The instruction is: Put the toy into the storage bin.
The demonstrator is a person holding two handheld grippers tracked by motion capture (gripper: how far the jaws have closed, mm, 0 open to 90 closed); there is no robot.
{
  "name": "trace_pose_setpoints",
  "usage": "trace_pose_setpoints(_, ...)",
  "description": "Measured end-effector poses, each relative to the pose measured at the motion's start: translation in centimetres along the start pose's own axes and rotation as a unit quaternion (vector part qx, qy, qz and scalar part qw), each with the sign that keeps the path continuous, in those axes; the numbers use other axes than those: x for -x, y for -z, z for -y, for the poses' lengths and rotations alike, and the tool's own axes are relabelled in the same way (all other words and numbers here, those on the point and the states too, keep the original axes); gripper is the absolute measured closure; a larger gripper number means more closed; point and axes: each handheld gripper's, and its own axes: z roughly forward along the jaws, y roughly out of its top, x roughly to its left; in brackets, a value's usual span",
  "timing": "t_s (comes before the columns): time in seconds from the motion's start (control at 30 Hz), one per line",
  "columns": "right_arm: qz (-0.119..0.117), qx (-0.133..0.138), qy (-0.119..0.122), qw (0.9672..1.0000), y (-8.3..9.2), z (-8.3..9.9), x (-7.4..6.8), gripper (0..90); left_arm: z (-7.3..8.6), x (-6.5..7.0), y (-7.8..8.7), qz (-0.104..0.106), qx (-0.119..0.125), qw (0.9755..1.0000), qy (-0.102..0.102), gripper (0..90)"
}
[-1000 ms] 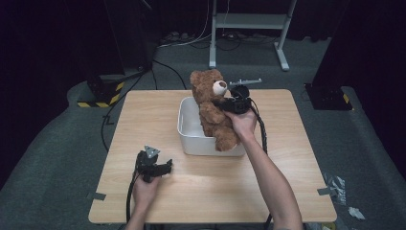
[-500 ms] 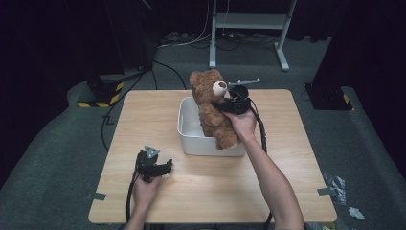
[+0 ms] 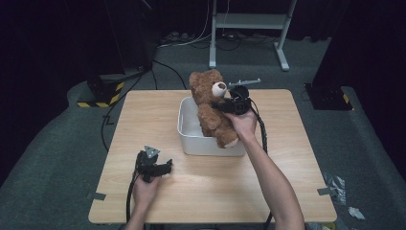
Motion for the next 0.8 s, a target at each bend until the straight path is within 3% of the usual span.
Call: trace_pose_setpoints(0.8, 0.007, -0.006, 0.009, 0.9999, 0.45, 0.04, -0.08, 50.2, -0.01, 0.0, 0.03, 0.0, -0.001, 1.0, 0.0, 18.8)
